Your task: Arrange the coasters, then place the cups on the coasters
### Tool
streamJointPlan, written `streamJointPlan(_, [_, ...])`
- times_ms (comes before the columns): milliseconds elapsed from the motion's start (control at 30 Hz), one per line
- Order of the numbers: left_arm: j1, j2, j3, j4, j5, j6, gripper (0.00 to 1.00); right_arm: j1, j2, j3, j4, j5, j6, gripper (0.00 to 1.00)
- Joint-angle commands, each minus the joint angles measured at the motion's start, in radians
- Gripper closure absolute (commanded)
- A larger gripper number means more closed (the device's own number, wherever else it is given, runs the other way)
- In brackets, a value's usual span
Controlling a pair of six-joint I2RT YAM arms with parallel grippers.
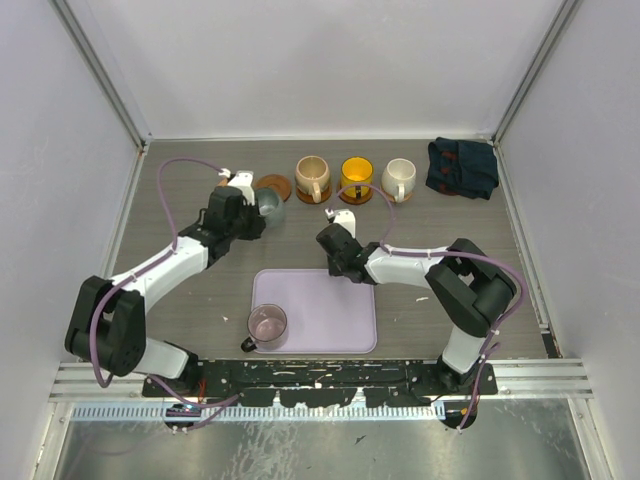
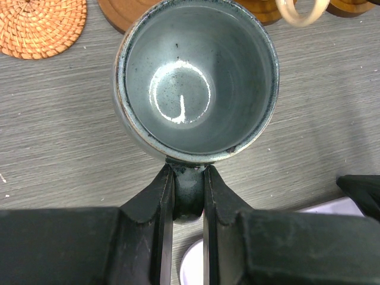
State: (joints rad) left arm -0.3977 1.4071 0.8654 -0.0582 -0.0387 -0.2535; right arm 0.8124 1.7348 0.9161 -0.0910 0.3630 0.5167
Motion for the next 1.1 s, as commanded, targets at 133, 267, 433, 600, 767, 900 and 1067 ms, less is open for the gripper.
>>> streamJointPlan(133, [0.043,0.023,0.095,0.179,0.040,-0.032,1.00,0.007,0.003,0.052,-0.042,0.118,0.009,0.96])
streamJointPlan(267, [0.071,0.053,0.119,0.190,0.052,-0.036,1.00,0.006,-0.009,0.081,-0.040,0.165,0.006,0.96])
streamJointPlan(433, [0.099,0.109,0.172,0.196,0.060,-0.029,1.00,-0.002,-0.024,0.119,-0.035,0.223,-0.017,0.96])
streamJointPlan(600, [0.106,0.185,0.261,0.185,0.064,-0.014,1.00,-0.018,-0.063,0.149,-0.033,0.254,-0.039,0.96])
streamJointPlan(767, [0.106,0.273,0.357,0.154,0.069,0.002,1.00,-0.040,-0.116,0.150,-0.033,0.266,-0.048,0.96])
streamJointPlan(900, [0.106,0.332,0.423,0.134,0.074,0.004,1.00,-0.046,-0.164,0.134,-0.021,0.277,-0.052,0.96])
streamJointPlan(1067, [0.107,0.392,0.493,0.096,0.064,-0.001,1.00,-0.053,-0.212,0.121,-0.015,0.280,-0.056,0.96])
